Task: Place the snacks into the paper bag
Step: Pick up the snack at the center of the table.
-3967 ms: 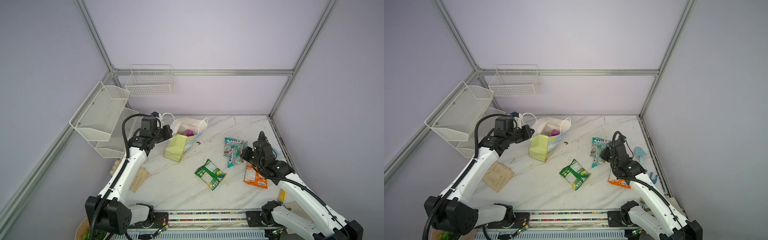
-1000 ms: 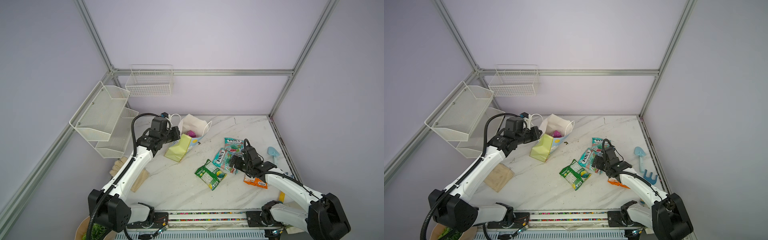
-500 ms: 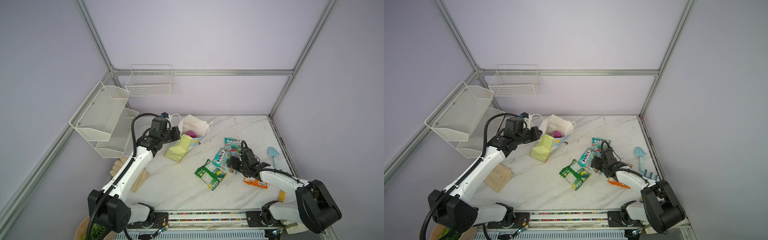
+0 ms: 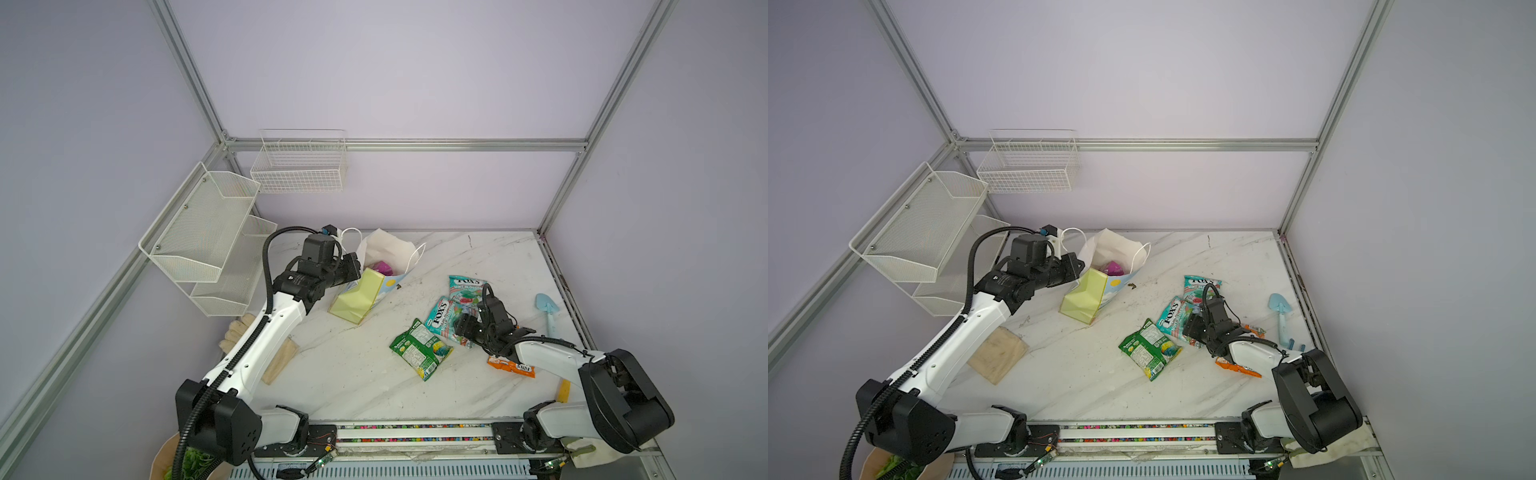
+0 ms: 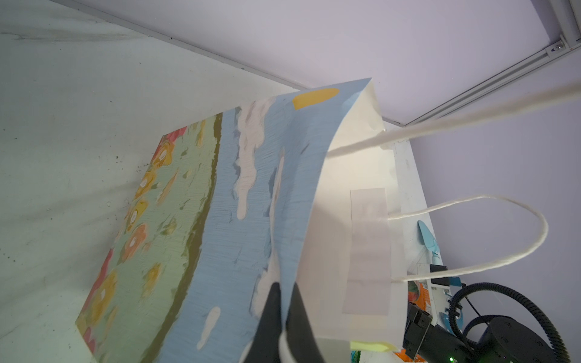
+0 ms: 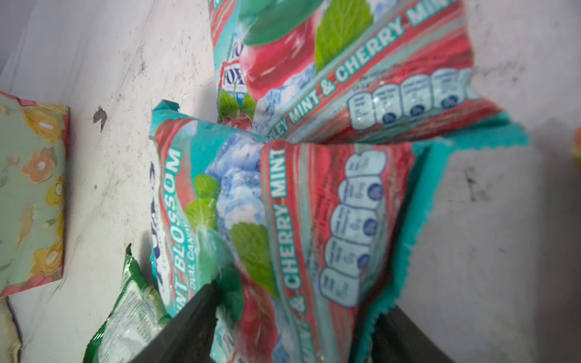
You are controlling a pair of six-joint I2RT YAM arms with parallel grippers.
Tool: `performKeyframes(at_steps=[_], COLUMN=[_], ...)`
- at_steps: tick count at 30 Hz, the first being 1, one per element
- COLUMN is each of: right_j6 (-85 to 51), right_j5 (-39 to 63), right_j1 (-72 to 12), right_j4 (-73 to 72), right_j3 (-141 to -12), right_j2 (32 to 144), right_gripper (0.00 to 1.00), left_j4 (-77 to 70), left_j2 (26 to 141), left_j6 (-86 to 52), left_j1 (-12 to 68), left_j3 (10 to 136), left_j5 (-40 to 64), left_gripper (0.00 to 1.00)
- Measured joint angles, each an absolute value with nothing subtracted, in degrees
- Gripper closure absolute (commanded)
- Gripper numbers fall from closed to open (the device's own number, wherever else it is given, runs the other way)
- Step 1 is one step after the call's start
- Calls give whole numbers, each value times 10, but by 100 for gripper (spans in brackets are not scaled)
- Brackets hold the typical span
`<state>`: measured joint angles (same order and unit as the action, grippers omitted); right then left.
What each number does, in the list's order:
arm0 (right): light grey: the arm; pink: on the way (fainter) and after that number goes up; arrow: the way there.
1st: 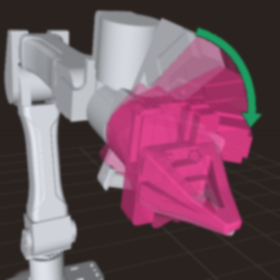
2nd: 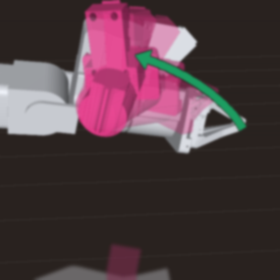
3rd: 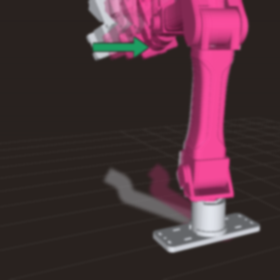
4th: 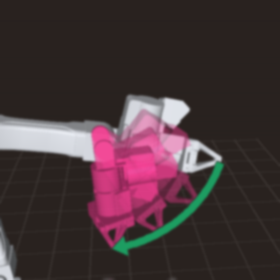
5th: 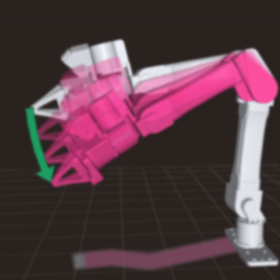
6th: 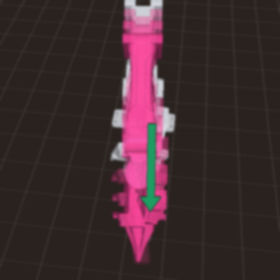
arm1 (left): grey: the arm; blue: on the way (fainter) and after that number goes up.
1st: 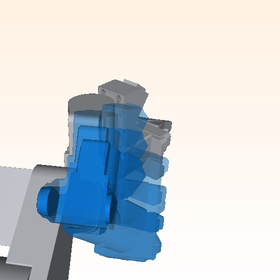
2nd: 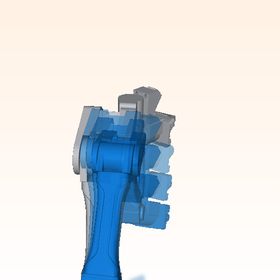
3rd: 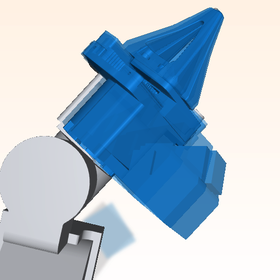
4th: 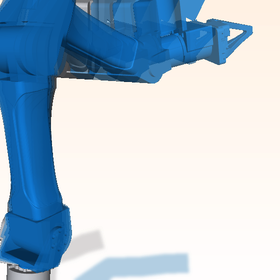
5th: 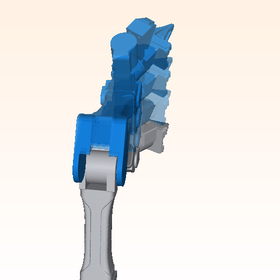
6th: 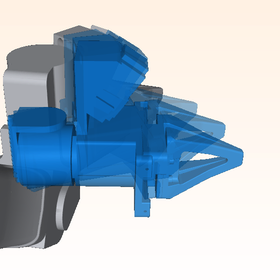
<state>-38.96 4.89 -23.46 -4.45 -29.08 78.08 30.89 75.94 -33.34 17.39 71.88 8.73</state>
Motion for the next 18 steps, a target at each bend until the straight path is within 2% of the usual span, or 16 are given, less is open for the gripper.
performKeyframes(at_steps=[5,10,18], right_j6=[-399,-407,-411], right_j5=[49,51,36], right_j1=[-232,-230,-228], right_j4=[-58,-68,-3], right_j3=[-290,-290,-297], right_j2=[781,774,699], right_gripper=[69,86,99], left_j4=[309,309,309], left_j2=[759,759,759], left_j6=[-333,-333,-333], left_j1=[174,174,174], left_j3=[719,719,719], left_j5=[87,87,87], left_gripper=[100,100,100])
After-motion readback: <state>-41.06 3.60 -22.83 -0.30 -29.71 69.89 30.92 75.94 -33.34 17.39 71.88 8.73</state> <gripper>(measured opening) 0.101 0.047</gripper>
